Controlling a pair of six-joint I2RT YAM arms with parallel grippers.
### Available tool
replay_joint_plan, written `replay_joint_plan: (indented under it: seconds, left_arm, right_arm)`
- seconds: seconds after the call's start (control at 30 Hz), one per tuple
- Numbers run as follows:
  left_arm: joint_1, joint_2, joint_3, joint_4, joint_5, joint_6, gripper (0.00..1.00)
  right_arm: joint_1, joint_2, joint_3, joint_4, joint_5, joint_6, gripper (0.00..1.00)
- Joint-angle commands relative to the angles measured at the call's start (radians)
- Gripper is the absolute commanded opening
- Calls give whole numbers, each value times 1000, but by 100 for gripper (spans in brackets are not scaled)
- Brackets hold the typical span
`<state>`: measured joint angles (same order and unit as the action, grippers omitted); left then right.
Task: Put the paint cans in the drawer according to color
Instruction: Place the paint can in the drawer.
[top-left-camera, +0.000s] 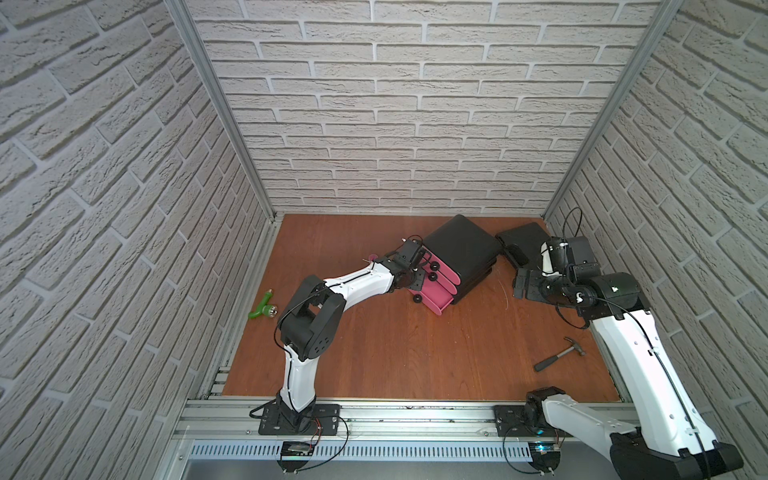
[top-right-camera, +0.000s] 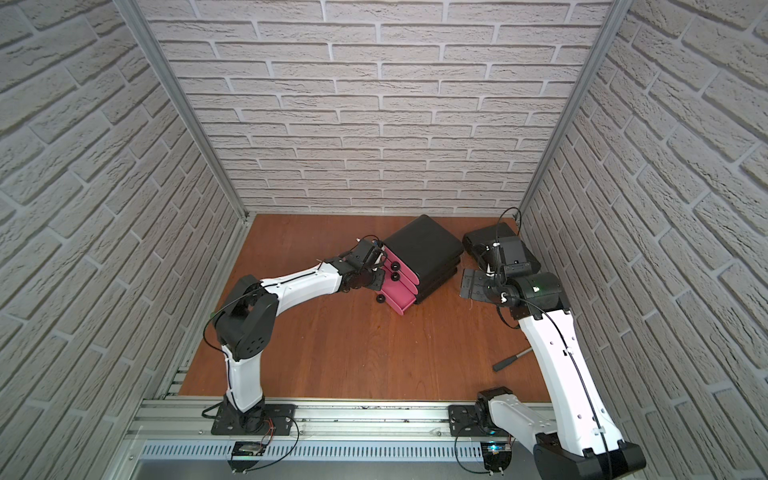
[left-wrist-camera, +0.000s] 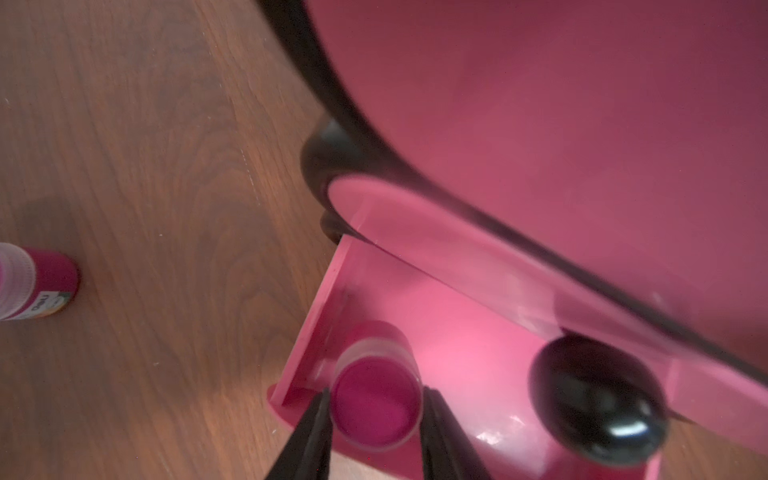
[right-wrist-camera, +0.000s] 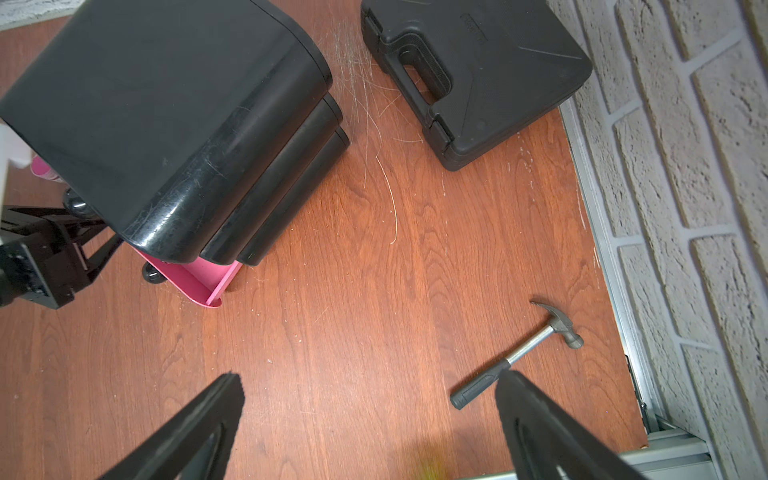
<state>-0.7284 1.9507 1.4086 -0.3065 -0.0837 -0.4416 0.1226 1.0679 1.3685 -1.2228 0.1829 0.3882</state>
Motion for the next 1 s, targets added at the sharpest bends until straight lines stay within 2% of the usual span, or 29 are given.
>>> replay_joint_plan:
  seconds: [0.0, 0.1, 0.23, 0.47, 0.67, 0.8, 0.97]
  left_arm:
    - [8, 17, 39, 39, 19, 14, 43]
    - [14, 11, 40, 46, 22, 14, 51]
    - [28, -26, 29, 59, 21, 3, 55]
    - [94, -140, 0, -1, -65, -46, 53]
    - [207, -110, 34, -107, -86, -50, 50]
    - [273, -32, 108, -184, -64, -52, 54]
    - [316, 61, 199, -228, -44, -28, 59]
  right_arm:
    - [5, -16, 9, -13, 21, 20, 100]
    - [4, -17, 14, -23, 26, 20, 100]
    - [4, -17, 8, -32, 13, 17, 100]
    - [10, -29, -46, -39, -129, 32, 100]
    - [62, -57, -95, -19, -189, 53, 99]
    - [136, -41, -86, -2, -220, 59, 99]
    - [323, 4, -74, 91, -269, 104, 99]
